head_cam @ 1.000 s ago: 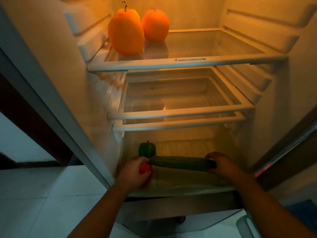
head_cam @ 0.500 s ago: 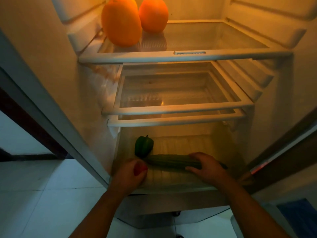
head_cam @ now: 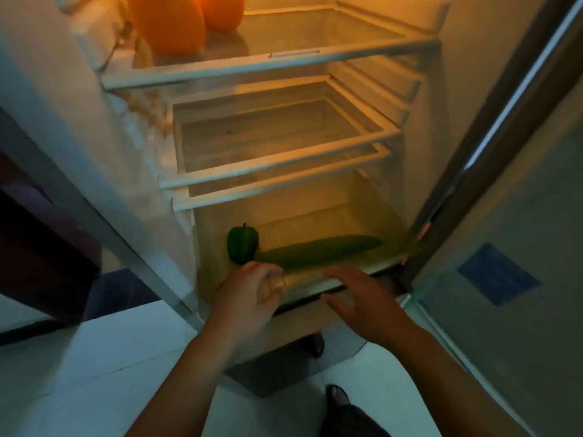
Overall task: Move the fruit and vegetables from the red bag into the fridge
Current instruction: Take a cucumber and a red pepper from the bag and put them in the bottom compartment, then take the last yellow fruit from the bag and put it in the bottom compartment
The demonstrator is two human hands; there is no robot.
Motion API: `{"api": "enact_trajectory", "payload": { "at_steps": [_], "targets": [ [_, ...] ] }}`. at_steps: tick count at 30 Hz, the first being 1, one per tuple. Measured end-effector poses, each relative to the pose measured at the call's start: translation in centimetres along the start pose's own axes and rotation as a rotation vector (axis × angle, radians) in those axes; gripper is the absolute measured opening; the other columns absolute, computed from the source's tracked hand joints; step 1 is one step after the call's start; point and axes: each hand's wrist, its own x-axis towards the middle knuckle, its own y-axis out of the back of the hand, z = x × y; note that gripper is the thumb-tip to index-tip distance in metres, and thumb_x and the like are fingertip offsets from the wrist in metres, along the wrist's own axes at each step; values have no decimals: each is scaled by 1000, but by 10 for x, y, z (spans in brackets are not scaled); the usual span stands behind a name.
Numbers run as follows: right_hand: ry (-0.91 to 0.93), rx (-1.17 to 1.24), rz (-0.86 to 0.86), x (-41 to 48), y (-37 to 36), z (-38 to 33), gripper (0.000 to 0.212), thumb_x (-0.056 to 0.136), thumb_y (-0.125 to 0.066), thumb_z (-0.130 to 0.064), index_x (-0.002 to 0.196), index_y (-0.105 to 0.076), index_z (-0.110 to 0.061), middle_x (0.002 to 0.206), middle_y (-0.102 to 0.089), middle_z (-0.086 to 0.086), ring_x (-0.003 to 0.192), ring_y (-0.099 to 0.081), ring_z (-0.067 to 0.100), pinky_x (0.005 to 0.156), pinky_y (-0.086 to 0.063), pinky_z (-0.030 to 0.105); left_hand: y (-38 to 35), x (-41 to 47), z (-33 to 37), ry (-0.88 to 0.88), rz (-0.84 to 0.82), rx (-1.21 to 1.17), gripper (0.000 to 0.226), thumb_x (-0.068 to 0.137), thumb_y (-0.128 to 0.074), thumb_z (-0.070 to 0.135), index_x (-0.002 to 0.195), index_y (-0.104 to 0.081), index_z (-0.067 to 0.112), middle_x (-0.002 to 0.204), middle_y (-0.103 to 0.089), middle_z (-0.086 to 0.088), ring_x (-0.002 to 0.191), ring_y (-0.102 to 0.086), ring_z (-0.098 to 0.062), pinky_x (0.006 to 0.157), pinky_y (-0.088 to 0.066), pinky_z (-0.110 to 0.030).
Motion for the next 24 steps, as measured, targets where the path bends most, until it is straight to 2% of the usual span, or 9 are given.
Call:
{"api": "enact_trajectory", "payload": {
  "at_steps": [3, 7, 10, 13, 18, 24],
  "targets": [
    [-69, -21, 27, -37, -11, -15, 43, 89, -59, -35, 129, -49, -24, 133, -49, -5, 121, -45, 11, 98, -30, 17, 5, -22, -1, -84, -63, 51, 31, 84, -61, 38, 115, -56, 34, 111, -46, 20, 109, -48, -4, 93, -45, -30],
    [-189, -66, 109, -92, -18, -26, 44, 88, -58, -38, 129, -50, -25, 132, -51, -7, 120, -46, 9, 92, -26, 10, -5, -49, 8, -216, -156, 122, 35, 85, -59, 40, 119, -54, 30, 114, -44, 18, 105, -47, -3, 88, -45, -26],
    [-314, -106, 101, -138, -15, -27, 45, 90, -55, -42, 131, -47, -27, 136, -48, -11, 121, -45, 6, 91, -25, 8, -23, -70, 17, -255, -254, 138, 35, 86, -59, 37, 119, -55, 26, 117, -44, 14, 107, -47, -7, 85, -42, -24],
    [-438, -118, 87, -182, -16, -28, 47, 90, -52, -46, 133, -45, -29, 138, -46, -11, 123, -44, 7, 97, -30, 14, -41, -88, 22, -285, -345, 145, 33, 85, -60, 38, 116, -56, 28, 115, -43, 15, 110, -49, -10, 83, -36, -21],
    [-576, -103, 72, -249, -19, -29, 50, 89, -49, -52, 134, -44, -30, 139, -46, -10, 124, -45, 9, 103, -35, 24, -74, -116, 40, -344, -515, 240, 38, 85, -60, 39, 121, -55, 26, 133, -45, 7, 122, -43, -11, 92, -31, -18],
    [-711, -66, 116, -342, -7, -12, 50, 89, -48, -51, 134, -44, -30, 140, -46, -10, 126, -44, 10, 107, -36, 29, -132, -156, 90, -437, -698, 304, 41, 86, -59, 40, 123, -53, 25, 133, -44, 6, 119, -44, -15, 95, -36, -25]
  ]
}}
